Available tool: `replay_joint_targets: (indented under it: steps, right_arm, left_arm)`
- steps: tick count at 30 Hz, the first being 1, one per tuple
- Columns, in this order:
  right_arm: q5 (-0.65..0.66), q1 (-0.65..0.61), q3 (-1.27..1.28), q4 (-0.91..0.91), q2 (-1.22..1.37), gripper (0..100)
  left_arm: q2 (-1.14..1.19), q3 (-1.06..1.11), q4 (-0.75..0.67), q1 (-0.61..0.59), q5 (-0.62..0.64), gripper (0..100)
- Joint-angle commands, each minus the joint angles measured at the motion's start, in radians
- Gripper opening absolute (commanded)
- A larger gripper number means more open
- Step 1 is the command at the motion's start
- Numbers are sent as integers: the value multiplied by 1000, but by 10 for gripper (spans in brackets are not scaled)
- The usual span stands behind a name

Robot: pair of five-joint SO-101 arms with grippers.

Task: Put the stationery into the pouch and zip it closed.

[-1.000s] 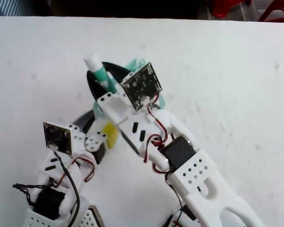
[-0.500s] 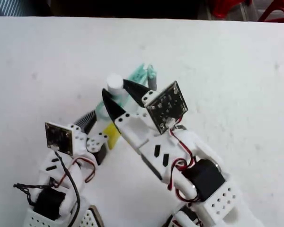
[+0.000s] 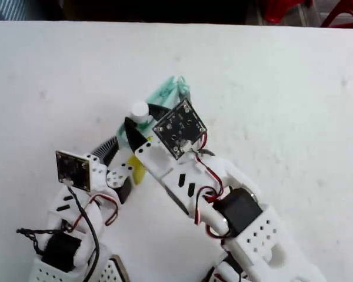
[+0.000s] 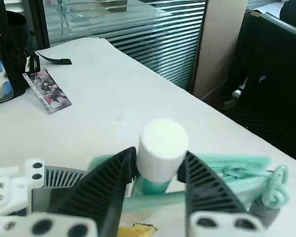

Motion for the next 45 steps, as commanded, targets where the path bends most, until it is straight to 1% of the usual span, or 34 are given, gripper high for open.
replay_joint_targets:
  steps: [1,8,12,15,18,20,23,25,29,33,35,36,37,40,41,42,44,45]
  right_arm:
    - [6,4,-74,31,-1,260]
    - [-12,77,-292,163,4,265]
    - [-144,111,-376,280,7,265]
    - [-238,56,-483,407,67,268]
    - [-338,30,-638,549,199,275]
    - [-420,25,-758,648,311,308]
    - [-588,24,-959,808,483,368]
    - [-655,24,-1094,895,591,392]
    - [-669,7,-1293,997,777,394]
    - [-706,-8,-1382,1020,905,394]
    - [-704,-7,-1412,1021,918,388]
    - [-689,-7,-1413,1021,918,362]
    - [-671,-8,-1413,1021,918,311]
    - [-583,-8,-1398,1026,929,78]
    - [-546,-5,-1384,1023,932,16]
    - [-505,-5,-1375,1023,935,14]
    - [-448,-2,-1358,1024,937,97]
    - [-445,-2,-1355,1026,938,142]
  left_arm:
    - [1,-52,0,-7,11,210]
    - [1,-52,0,-2,6,210]
    - [1,-52,0,-2,5,209]
    - [1,-51,0,-1,5,208]
    - [1,-49,0,1,5,207]
    - [1,-49,0,1,5,207]
    - [1,-48,0,1,5,207]
    - [1,-48,0,1,5,207]
    - [1,-48,0,1,5,207]
    - [1,-48,-3,-8,9,208]
    - [1,-46,-14,-25,9,207]
    - [1,-46,-15,-28,8,207]
    - [1,-46,-15,-28,6,207]
    - [1,-46,-14,-27,6,207]
    - [1,-46,-14,-27,6,207]
    - [1,-46,-11,-21,6,207]
    - [1,-46,-5,16,3,207]
    - [1,-46,5,33,-9,209]
